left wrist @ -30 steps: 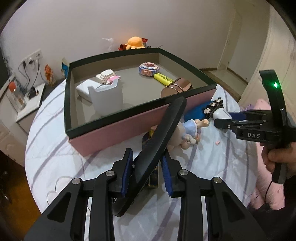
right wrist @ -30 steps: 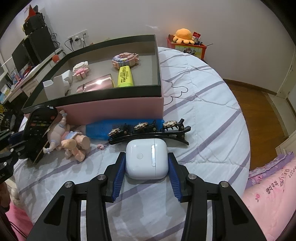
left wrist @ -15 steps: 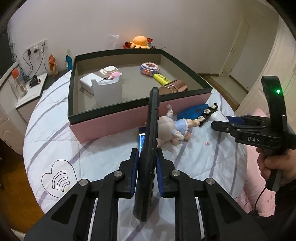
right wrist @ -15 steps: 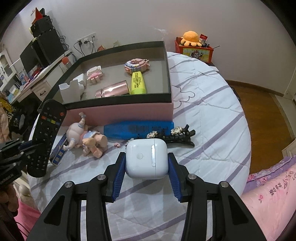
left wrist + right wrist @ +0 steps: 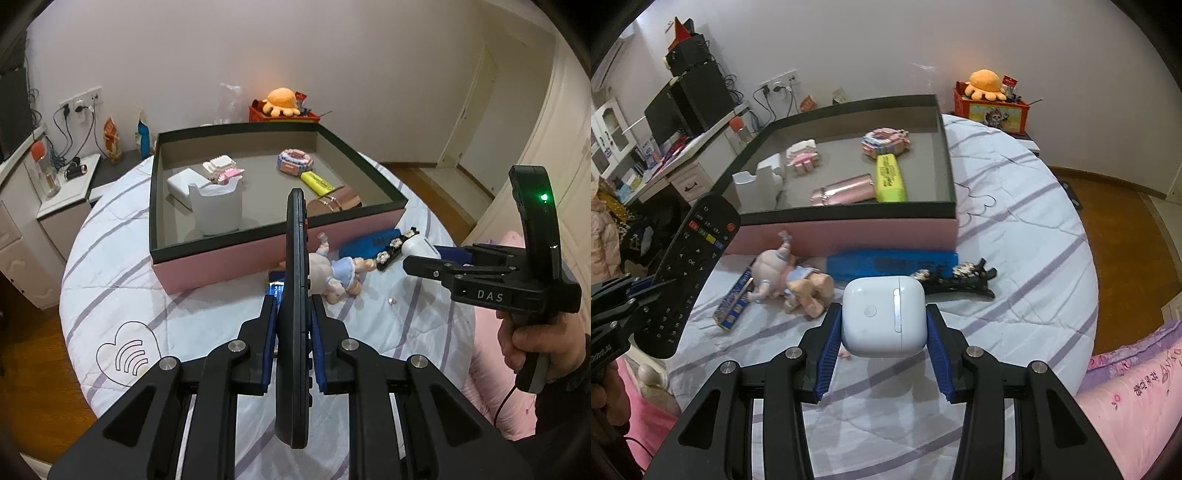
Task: Organize rigid objects
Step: 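Carry the remote and earbuds case into the box and open both tools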
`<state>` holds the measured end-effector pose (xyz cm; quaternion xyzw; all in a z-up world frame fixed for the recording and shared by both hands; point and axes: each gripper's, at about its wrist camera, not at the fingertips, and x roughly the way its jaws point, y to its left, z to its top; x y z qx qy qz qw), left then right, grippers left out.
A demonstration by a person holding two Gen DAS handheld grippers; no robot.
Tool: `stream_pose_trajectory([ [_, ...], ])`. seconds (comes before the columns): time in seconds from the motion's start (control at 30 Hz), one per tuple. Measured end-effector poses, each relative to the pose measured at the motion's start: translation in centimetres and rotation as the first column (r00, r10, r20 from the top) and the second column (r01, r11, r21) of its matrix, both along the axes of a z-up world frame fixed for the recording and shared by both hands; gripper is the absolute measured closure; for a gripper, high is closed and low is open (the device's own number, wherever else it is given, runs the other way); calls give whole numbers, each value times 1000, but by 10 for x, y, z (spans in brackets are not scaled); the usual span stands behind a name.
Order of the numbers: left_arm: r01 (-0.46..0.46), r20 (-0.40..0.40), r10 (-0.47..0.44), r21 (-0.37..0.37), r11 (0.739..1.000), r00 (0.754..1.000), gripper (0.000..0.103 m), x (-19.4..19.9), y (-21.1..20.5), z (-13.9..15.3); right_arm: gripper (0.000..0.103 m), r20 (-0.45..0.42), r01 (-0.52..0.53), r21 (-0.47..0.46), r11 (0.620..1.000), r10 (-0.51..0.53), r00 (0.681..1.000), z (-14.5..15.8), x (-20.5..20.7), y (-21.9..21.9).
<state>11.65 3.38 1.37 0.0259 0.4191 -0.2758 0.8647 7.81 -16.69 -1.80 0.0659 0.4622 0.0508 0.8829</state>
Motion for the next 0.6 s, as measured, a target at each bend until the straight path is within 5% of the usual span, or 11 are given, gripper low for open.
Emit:
stream_pose_trajectory([
  [0.27, -33, 55, 33, -11, 999, 998, 86, 14, -7, 27, 58, 67, -39, -8, 999, 39, 997, 30, 13, 9],
  [0.6, -86, 84, 88, -25, 996, 993, 86, 93, -36, 37, 58, 114, -90, -25, 996, 93, 989, 57, 94, 15],
])
